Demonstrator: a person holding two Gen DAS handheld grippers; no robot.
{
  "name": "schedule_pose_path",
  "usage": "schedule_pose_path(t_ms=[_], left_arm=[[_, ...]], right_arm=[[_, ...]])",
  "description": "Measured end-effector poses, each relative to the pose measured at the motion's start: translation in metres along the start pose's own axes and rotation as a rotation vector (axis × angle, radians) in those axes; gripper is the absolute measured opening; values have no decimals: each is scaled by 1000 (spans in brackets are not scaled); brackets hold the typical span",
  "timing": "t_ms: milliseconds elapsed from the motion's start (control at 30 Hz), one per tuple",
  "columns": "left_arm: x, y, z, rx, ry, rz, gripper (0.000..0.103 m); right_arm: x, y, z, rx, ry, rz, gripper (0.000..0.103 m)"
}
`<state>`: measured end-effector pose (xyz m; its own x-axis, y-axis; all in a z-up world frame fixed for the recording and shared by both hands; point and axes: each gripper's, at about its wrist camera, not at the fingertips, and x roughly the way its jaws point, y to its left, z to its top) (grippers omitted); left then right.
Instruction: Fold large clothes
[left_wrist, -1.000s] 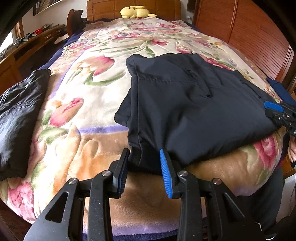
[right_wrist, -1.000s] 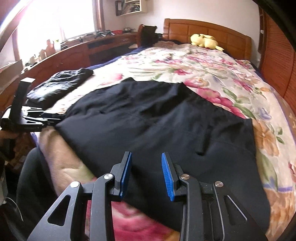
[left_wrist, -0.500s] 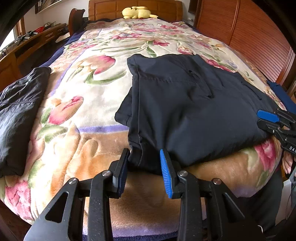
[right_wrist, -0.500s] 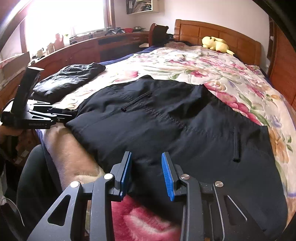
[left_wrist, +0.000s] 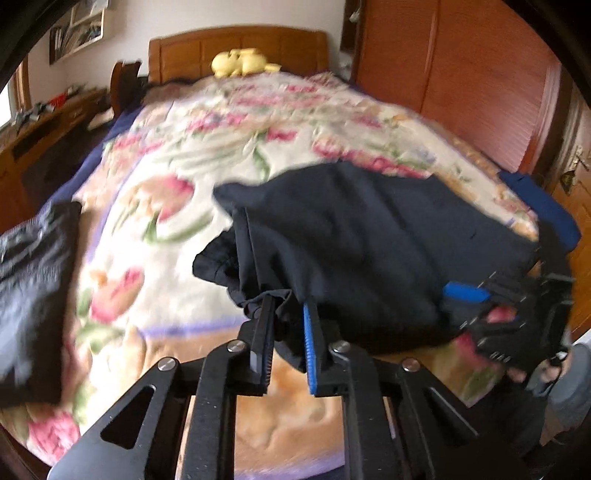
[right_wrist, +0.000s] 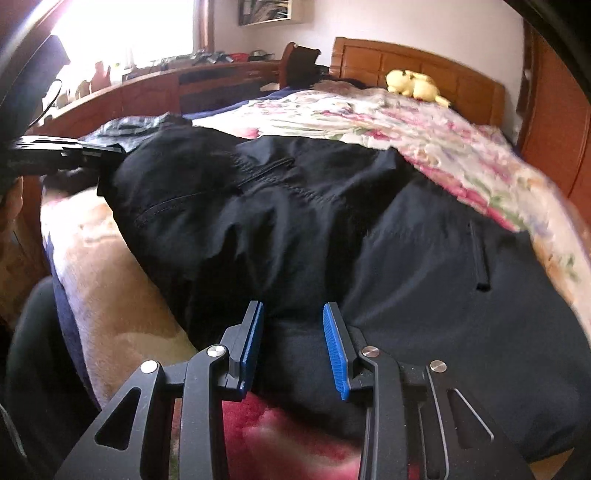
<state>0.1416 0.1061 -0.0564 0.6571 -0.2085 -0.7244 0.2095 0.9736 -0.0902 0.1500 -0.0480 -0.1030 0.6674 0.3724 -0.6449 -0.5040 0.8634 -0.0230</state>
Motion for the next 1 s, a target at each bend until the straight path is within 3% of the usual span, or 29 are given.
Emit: schedule_pose_path(t_ms=[167,300,367,400,567,667,767,867,900,1000], left_arm=[[-17,-30,39,39,-75,-73,12],[-17,-68,66,115,-88,-115,12],[-15,-93,78,165,-90,-143,11],[-14,-105,83,185,-90,-171,5],[-1,-189,103,301,-59,-355,3],[6,-231,108,381,-56,-349,3],[5,-237,110,396,-56,-315,3],[7,-215,106,348,-10,-298,5],[9,-200,102,316,14,-280,17],[11,-154,82,259,41,-165,24]], right_arm=[[-2,-14,4,41,3,50,34],[-27,-40,4,113,-19,100,34],[-51,-57,-2,130,-59,85,34],[-62,-65,-5,134,-74,71,34],[-114,-109,-35,158,-91,-28,34],[-130,-131,-54,183,-72,-101,34],[-142,-138,-63,188,-69,-111,34],[-150,-129,-67,170,-81,-94,34],[-146,-128,-65,163,-81,-88,34],[-136,-123,-61,136,-85,-75,34]])
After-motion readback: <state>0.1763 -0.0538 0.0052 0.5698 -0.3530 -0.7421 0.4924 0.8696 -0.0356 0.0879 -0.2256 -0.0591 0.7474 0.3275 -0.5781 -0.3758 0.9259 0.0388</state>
